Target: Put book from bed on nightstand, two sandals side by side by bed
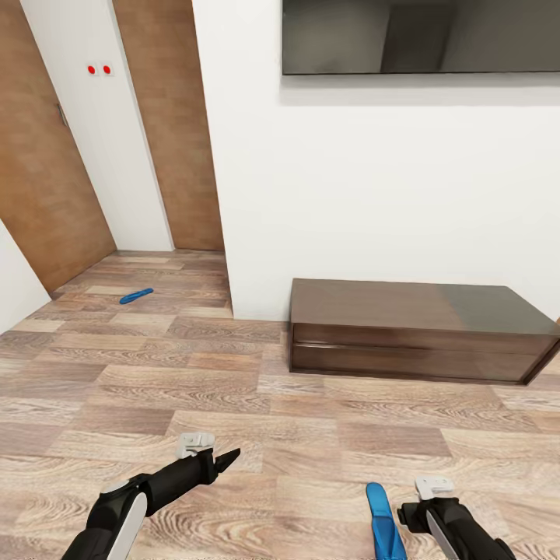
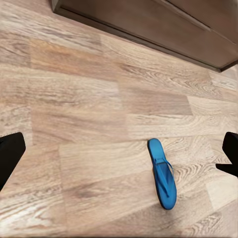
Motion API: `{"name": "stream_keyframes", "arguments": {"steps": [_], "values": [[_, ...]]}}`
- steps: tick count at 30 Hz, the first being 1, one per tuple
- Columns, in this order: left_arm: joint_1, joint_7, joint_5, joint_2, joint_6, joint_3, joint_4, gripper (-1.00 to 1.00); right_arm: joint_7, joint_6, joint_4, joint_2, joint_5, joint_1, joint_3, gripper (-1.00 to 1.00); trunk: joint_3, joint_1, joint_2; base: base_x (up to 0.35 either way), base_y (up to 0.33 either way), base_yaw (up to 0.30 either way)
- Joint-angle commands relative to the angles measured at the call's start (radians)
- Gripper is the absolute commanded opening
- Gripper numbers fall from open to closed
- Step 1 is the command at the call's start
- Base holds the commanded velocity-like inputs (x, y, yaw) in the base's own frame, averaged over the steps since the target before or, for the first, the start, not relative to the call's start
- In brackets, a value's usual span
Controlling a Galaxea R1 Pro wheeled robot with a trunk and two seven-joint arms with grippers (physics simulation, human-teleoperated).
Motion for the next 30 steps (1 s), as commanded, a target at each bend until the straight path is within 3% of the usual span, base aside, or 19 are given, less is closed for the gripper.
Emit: {"name": "stream_keyframes", "arguments": {"steps": [1,10,12,21,30], "values": [[0.000,-0.001,0.007,0.000,0.008,0.001,0.000,1.00,-0.001,0.005,-0.007,0.002,0.000,0.000,-0.001,1.00,-0.005,0.000,-0.001,0.000,0.000,0.000],[0.000,-0.001,0.007,0.000,0.007,0.001,0.001,1.00,-0.001,0.000,-0.079,0.058,-0.001,-0.001,0.001,1.00,-0.040,0.004,-0.003,0.000,0.000,0.000],[0.000,-0.001,0.007,0.000,0.006,0.001,0.001,1.00,-0.001,-0.058,-0.080,0.070,-0.001,-0.001,0.003,1.00,-0.047,0.005,-0.003,0.000,0.000,0.000],[0.000,0.000,0.007,0.000,0.005,0.001,0.003,1.00,0.000,-0.248,-0.070,0.077,-0.006,-0.001,0.007,1.00,-0.082,0.009,-0.005,0.000,0.000,0.000],[0.000,0.000,0.007,-0.001,0.005,0.000,0.011,1.00,0.000,-0.275,-0.064,0.077,-0.005,-0.001,0.007,1.00,-0.117,0.013,-0.007,0.000,0.000,0.000]]}}
